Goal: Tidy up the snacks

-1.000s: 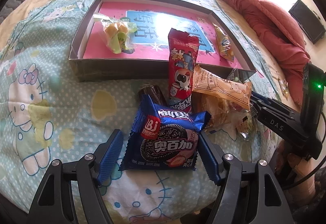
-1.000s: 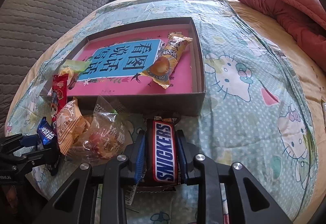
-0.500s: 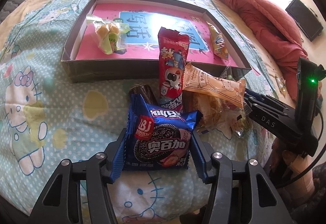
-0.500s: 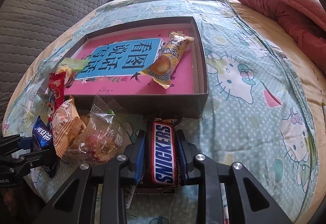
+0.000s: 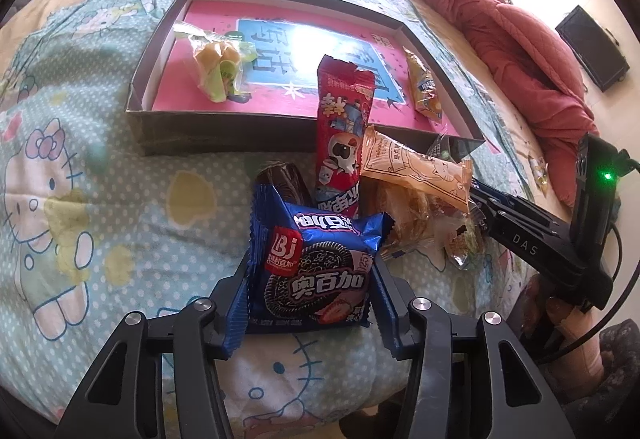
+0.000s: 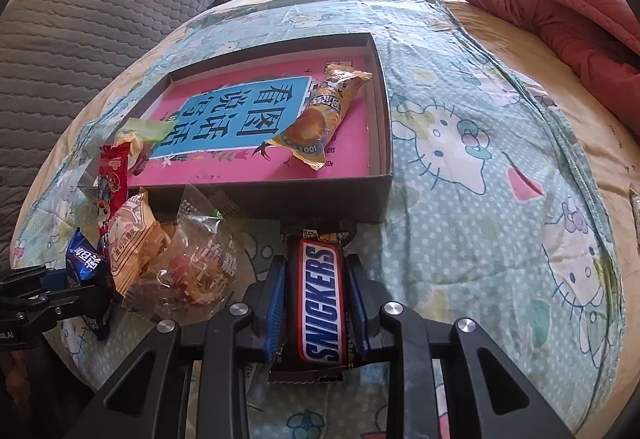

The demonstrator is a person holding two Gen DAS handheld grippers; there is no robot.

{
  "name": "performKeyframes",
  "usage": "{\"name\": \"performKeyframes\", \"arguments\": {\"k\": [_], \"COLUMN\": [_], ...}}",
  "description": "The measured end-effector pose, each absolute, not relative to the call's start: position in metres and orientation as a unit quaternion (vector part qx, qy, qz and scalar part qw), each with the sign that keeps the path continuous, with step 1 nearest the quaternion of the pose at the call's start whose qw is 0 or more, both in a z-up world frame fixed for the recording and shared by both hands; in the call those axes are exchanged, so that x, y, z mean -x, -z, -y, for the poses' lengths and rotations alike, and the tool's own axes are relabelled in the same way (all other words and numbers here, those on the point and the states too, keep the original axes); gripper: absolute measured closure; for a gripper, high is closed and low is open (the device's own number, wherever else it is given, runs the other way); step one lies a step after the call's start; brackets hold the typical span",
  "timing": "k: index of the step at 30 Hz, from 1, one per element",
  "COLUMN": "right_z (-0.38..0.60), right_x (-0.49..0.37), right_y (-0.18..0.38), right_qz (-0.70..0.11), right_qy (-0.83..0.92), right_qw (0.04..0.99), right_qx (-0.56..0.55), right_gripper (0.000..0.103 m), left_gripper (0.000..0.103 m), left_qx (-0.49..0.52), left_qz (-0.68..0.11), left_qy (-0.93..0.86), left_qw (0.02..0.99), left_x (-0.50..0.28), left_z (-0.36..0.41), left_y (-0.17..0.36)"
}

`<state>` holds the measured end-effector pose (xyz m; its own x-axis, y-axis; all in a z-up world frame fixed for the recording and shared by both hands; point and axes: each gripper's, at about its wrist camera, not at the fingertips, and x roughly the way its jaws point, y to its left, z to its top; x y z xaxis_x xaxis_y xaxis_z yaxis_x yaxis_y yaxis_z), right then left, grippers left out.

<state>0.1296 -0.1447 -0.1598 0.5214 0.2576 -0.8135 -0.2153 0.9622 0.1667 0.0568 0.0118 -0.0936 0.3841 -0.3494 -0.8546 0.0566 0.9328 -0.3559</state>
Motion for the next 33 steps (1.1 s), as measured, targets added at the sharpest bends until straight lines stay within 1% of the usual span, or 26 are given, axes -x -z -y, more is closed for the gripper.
{"name": "performKeyframes", "arguments": {"k": [18,33], "right_z": [0.149,0.156], "right_x": [-0.122,-0.117], "right_y": [0.144,0.119], "right_qz": [-0.460,-0.434], "right_qy": [-0.127,-0.141], "right_qw": [0.878,0.887], "right_qx": [-0.033,-0.075], "right_gripper": [0.074,0.074], "left_gripper": [0.049,0.049], "left_qx": [0.147,0.131], "left_qz": [-0.520,-0.487], "left_qy": [0.119,0.110], "left_qw": [0.833,0.857], "left_x": [-0.047,-0.038], "left_z": [-0.028,-0.029], "left_y": [0.071,0.046]}}
